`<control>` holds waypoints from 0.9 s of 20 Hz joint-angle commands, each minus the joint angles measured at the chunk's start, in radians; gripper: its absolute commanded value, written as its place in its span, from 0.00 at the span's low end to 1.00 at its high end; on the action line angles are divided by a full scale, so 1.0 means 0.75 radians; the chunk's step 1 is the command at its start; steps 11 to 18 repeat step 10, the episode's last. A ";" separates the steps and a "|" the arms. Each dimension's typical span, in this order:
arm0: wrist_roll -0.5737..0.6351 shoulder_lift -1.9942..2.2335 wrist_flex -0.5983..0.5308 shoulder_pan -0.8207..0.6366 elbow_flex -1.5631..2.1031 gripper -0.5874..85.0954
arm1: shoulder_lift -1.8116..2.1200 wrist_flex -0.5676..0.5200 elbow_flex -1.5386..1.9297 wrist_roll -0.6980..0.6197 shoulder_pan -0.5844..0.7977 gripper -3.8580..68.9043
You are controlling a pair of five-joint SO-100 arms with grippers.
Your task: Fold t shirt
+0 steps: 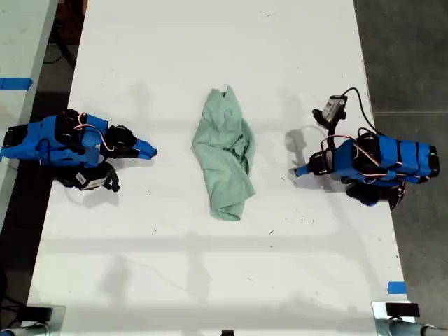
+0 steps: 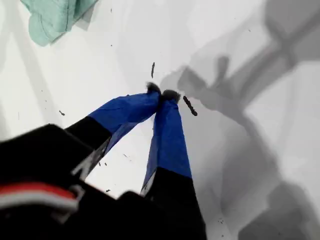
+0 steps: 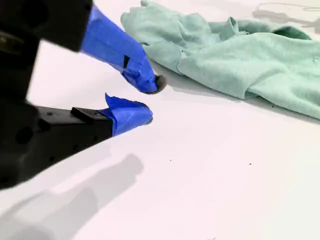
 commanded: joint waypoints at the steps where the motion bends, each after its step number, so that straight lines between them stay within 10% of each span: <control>1: 0.008 0.010 0.002 -0.043 0.016 0.01 | 0.018 -0.014 0.082 -0.008 -0.012 0.07; 18: 0.008 0.010 0.002 -0.049 0.016 0.01 | 0.018 -0.014 0.082 0.000 -0.012 0.07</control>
